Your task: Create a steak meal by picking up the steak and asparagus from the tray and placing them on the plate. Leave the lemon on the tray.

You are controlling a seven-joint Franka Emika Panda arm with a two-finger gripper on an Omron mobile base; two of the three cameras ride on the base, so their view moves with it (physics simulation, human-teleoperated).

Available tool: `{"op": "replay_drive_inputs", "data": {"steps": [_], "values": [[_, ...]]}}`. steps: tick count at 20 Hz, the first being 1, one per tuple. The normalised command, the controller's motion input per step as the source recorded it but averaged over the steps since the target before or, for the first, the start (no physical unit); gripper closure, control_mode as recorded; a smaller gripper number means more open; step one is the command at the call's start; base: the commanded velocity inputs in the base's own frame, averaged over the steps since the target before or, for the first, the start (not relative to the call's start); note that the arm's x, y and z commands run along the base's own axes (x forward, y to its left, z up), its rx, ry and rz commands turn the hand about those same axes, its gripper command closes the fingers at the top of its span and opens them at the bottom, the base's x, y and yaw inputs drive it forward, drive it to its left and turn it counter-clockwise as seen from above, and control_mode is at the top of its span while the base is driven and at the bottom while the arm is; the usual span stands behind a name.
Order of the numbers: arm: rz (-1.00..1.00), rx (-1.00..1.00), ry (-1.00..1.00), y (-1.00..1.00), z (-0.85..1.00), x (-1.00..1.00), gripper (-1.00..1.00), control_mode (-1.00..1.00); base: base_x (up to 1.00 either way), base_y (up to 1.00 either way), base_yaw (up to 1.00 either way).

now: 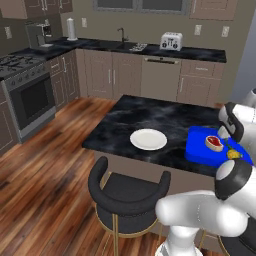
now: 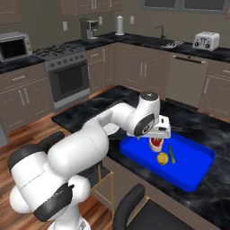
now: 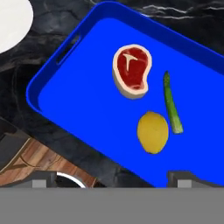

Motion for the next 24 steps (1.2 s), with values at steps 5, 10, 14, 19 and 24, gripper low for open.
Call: {"op": "replay_drive_inputs", "data": {"steps": [5,10,14,19,24], "values": [[0.04,0.11,0.01,-0.13,-0.2,0.24,-1.0,-1.0,0.0,0.0,0.0],[0.08,0.04,0.0,0.0,-0.32,0.1,-1.0,-1.0,0.0,0.0,0.0],[0.06,0.0,0.0,0.0,-0.36,0.14,-1.0,-1.0,0.0,0.0,0.0],[0.04,0.0,0.03,0.0,-0.23,0.19,-1.0,-1.0,0.0,0.0,0.0],[0.03,0.0,0.03,0.0,-0.23,0.21,-1.0,-1.0,0.0,0.0,0.0]]}}
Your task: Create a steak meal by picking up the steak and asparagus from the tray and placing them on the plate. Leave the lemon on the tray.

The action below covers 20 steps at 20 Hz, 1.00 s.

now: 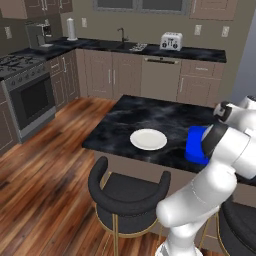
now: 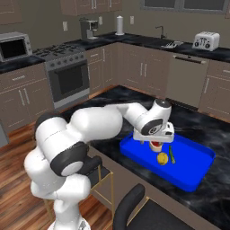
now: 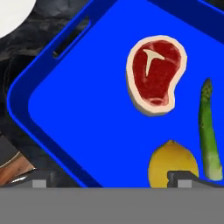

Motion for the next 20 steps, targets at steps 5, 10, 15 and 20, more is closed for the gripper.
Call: {"op": "replay_drive_inputs", "data": {"steps": [5,10,15,20], "values": [[0.02,0.0,0.02,0.0,-0.27,0.17,-1.0,-1.0,0.0,0.0,0.0],[0.02,0.0,0.02,-0.03,-0.29,0.13,-1.0,-1.0,0.0,0.0,0.0],[0.01,0.0,0.02,-0.09,-0.21,0.13,-1.0,-1.0,0.0,0.0,0.0],[0.0,0.01,0.03,-0.24,-0.12,0.11,-1.0,-1.0,0.0,0.0,0.0]]}}
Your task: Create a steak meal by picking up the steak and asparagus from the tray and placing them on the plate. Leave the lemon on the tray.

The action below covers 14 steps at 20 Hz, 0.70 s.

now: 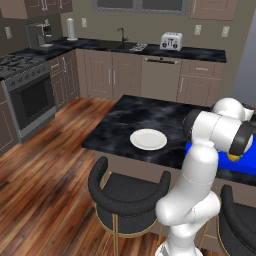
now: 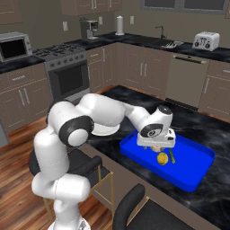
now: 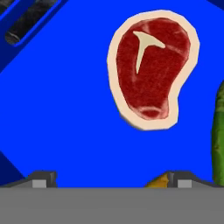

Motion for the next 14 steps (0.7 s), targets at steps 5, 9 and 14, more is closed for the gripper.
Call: {"op": "replay_drive_inputs", "data": {"steps": [5,9,14], "values": [[0.0,0.0,0.02,-0.09,-0.08,0.14,-1.0,-1.0,0.0,0.0,0.0],[0.0,0.0,0.0,0.0,-0.08,0.14,-1.0,-1.0,0.0,0.0,0.0],[0.01,0.0,0.0,-0.01,-0.11,0.17,-1.0,-1.0,0.0,0.0,0.0]]}}
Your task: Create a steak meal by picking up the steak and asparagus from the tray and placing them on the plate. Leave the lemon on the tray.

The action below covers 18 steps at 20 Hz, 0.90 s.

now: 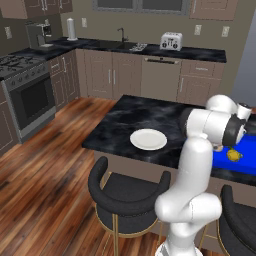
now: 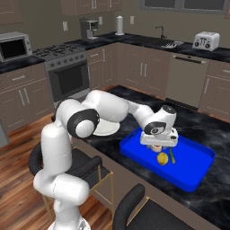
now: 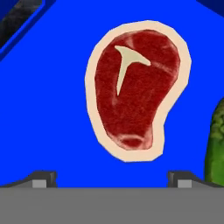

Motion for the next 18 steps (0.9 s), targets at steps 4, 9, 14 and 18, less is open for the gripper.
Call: {"op": "replay_drive_inputs", "data": {"steps": [4,9,14,18], "values": [[0.02,0.0,0.0,-0.02,-0.16,0.17,-1.0,-1.0,0.0,0.0,0.0],[0.02,0.0,0.0,-0.03,-0.18,0.15,-1.0,-1.0,0.0,0.0,0.0],[0.02,0.01,0.0,-0.08,-0.17,0.13,-1.0,-1.0,0.0,0.0,0.0],[0.03,0.01,0.0,-0.06,-0.13,0.11,-1.0,-1.0,0.0,0.0,0.0]]}}
